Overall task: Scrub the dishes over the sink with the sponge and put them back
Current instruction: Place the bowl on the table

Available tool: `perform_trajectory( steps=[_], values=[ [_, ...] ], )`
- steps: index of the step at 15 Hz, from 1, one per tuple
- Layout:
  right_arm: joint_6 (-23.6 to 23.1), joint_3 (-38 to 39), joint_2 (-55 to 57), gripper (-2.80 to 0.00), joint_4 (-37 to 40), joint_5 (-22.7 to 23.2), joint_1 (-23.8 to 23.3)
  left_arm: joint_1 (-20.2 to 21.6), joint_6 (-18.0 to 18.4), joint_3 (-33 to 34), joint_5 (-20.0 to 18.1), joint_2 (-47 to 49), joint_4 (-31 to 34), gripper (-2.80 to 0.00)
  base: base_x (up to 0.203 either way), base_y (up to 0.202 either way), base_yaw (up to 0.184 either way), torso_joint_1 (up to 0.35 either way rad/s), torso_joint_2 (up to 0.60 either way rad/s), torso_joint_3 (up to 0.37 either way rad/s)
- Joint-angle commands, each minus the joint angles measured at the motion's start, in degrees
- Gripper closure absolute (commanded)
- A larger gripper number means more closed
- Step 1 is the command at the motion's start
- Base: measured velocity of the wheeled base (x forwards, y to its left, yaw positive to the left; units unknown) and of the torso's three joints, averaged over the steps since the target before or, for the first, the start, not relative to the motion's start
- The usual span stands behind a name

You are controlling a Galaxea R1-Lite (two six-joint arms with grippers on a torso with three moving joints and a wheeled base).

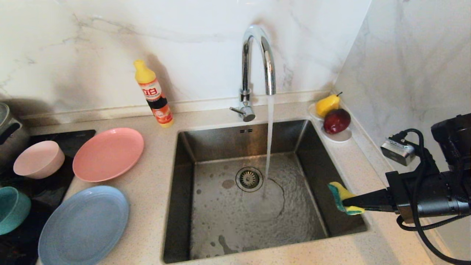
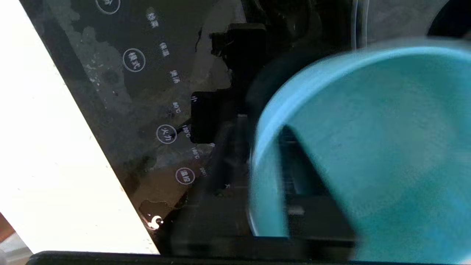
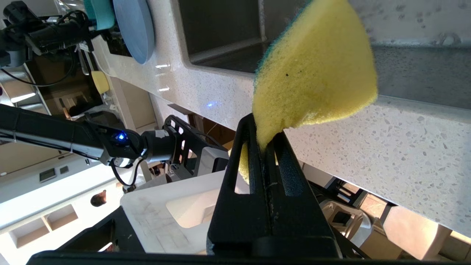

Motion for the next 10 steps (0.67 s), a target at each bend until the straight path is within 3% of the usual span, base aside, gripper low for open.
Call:
perform_trajectory(
  steps=[1, 7, 8, 9, 10],
  values=[
    [0.13, -0.19, 0.00, 0.00, 0.04, 0.23, 0.07, 0.04, -0.19, -0.12, -0.59, -1.17, 0.12, -2.80, 0.000, 0.000, 0.000, 0.000, 0.00, 0.000],
    [0.13, 0.09, -0.31, 0.00, 0.12, 0.14, -0.02, 0.22, -0.30, -2.21, -4.39, -9.95, 2.68, -2.80, 0.000, 0.000, 0.000, 0.000, 0.00, 0.000],
    [0.13, 0.02, -0.31, 0.00, 0.12, 0.14, -0.02, 0.17, -0.26, -4.49, -5.55, -12.44, 5.15, -2.42, 0.000, 0.000, 0.000, 0.000, 0.00, 0.000],
    [0.22, -0.11, -0.36, 0.00, 0.21, 0.14, -0.02, 0.06, -0.21, -7.84, -6.98, -14.51, 8.88, 0.00, 0.000, 0.000, 0.000, 0.000, 0.00, 0.000],
    [0.22, -0.11, -0.57, 0.00, 0.21, 0.14, -0.02, -0.34, 0.01, -11.05, -8.49, -15.98, 12.30, 0.00, 0.000, 0.000, 0.000, 0.000, 0.00, 0.000]
  ],
)
